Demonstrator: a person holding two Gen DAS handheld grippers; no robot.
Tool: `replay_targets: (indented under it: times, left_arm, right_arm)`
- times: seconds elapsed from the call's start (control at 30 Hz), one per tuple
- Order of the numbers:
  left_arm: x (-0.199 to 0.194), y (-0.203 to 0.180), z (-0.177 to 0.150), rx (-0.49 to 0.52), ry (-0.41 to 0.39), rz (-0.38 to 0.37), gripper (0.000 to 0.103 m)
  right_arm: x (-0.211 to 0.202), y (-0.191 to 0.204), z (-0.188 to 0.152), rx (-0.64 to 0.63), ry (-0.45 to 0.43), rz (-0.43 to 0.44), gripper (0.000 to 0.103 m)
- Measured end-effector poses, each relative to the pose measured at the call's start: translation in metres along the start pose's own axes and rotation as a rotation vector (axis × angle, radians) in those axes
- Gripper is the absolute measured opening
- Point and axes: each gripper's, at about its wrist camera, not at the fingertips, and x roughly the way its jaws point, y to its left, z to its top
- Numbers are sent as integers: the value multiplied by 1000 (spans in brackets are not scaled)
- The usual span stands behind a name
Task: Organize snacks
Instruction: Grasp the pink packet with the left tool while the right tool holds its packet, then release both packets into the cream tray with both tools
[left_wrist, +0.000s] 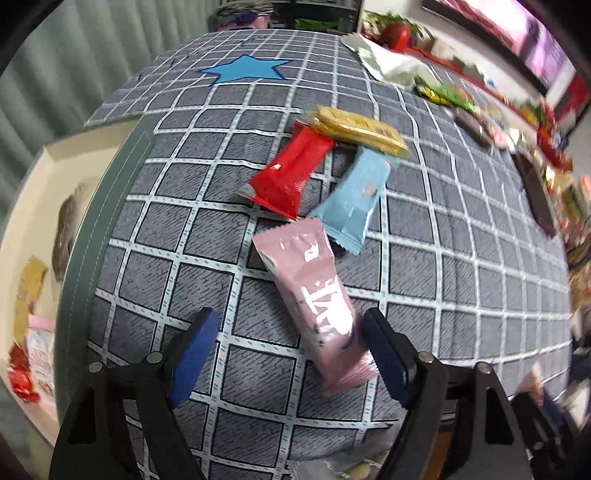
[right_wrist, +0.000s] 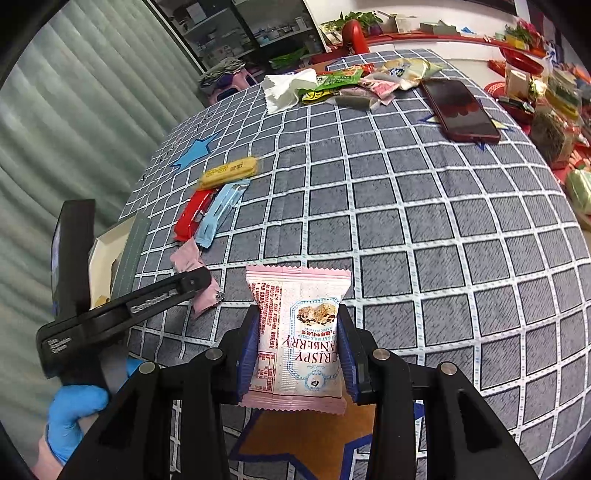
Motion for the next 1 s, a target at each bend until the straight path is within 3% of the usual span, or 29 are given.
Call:
replay_targets:
  times: [0.03,0.07,0.1,0.13,0.2,0.23,0.5,0.7,1.0]
  left_arm:
    - [-2,-1,-2,20,-22,-9,75]
    - [-5,-1,-3,35,-41,-18,56]
    - [-9,2,-4,46,-52,-48,30]
    - [-9,7,-3,38,-43,-103,25]
    - [-9,21,-3,-7,-16,-218,25]
    - [-10,27,-4,-21,-11,-240,25]
    - [-48,62,-14,2,-111,-275,25]
    - [-97,101,-15,38,-262,-224,25]
    - [-106,208,-22,-62,-317,-109,25]
  right_arm:
    - [-1,-1,-1,1,-1,4,41]
    - [-2,-1,-2,1,-3,6,41]
    - [-3,-2,-3,2,-6,9,41]
    - [-4,-2,-4,3,-8,9,41]
    - [-5,-4,-4,6,-10,12,41]
    - [-4,-4,-5,9,-9,12,41]
    - [4,12,-3,-8,9,21,41]
    - [18,57,3,-81,37,48,41]
    - [59,172,5,-244,89,140,41]
